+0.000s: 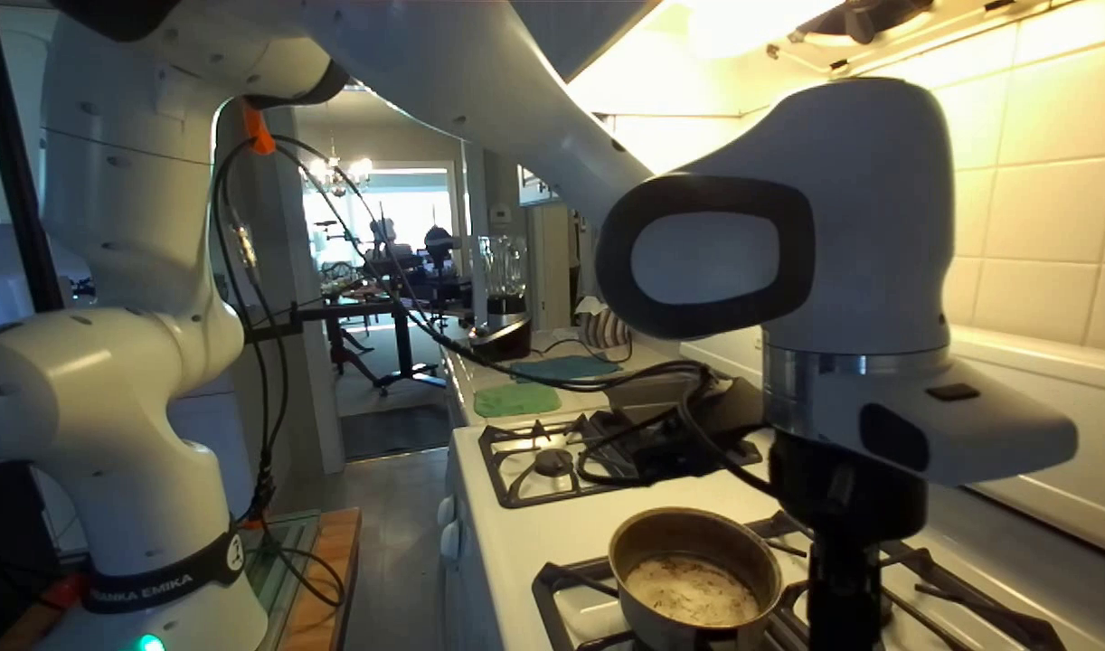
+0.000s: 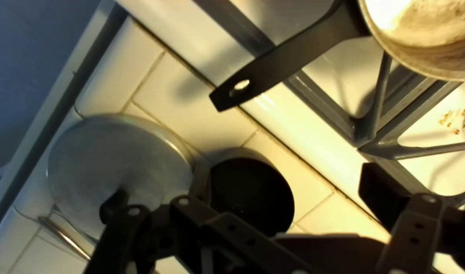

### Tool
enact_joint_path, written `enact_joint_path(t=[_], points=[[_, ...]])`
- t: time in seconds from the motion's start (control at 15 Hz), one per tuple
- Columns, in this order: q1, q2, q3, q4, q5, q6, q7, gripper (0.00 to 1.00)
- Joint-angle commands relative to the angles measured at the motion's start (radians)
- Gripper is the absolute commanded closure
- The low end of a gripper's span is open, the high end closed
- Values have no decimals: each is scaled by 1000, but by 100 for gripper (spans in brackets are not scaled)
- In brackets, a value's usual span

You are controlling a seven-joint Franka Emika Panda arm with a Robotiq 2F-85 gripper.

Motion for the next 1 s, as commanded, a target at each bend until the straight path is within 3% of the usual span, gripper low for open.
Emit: enact_joint_path(t=[0.0,0.07,0.53,0.93], points=[[46,-127,-22,-144,-64,-44,183,0],[16,-41,-2,-54,-22,-23,97,0],[25,-95,-3,-115,-34,-31,152,0],[31,-94,-15,-125,6,33,412,0]])
